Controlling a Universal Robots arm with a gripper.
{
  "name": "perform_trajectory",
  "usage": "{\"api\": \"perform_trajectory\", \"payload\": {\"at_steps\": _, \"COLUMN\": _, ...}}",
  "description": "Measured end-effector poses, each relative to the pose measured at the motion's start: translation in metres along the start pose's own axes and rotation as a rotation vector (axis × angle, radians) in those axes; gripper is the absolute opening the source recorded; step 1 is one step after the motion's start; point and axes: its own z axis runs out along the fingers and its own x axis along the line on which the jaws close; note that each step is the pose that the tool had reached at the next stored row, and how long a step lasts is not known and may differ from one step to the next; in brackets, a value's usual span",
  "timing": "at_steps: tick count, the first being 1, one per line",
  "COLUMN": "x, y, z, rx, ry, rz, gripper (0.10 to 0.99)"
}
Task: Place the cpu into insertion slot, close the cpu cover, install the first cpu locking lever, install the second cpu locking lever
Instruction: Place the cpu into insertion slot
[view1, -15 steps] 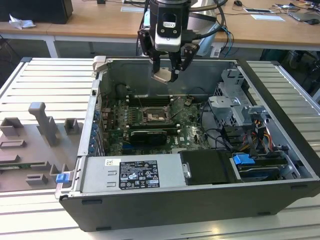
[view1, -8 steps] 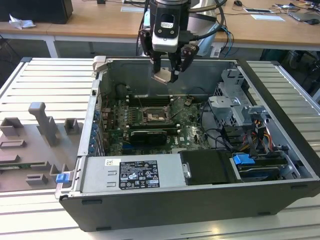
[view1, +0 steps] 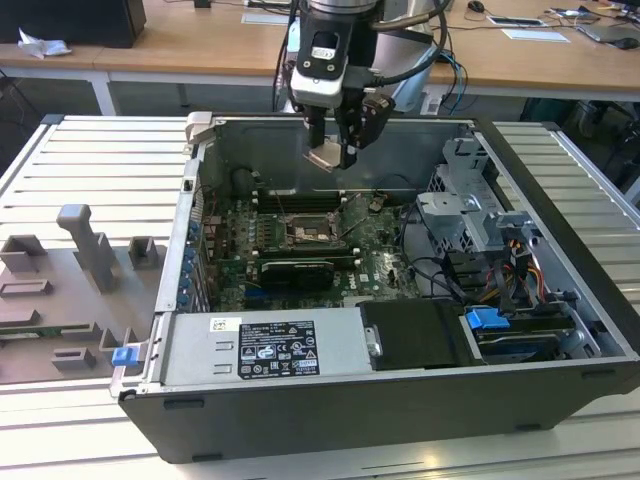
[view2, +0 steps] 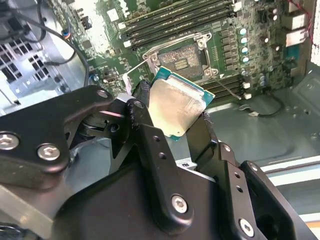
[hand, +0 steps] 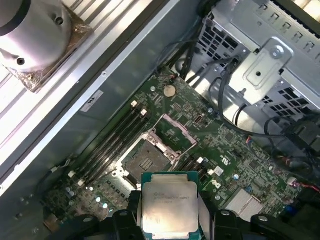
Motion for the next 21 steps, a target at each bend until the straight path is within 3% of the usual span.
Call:
{"api": "perform_trajectory", "payload": {"at_steps": 14, "x": -0.0002, "y": -0.0012, "z": 0.0145, "rx": -0.004, "ry": -0.0224, "rz": 0.264, "gripper": 0.537}}
{"api": "perform_trajectory", "payload": {"at_steps": 21, "x": 0.0, "y": -0.0025, "z": 0.0352, "rx": -0.004, "ry": -0.0234, "rz": 0.273, "gripper": 0.537}}
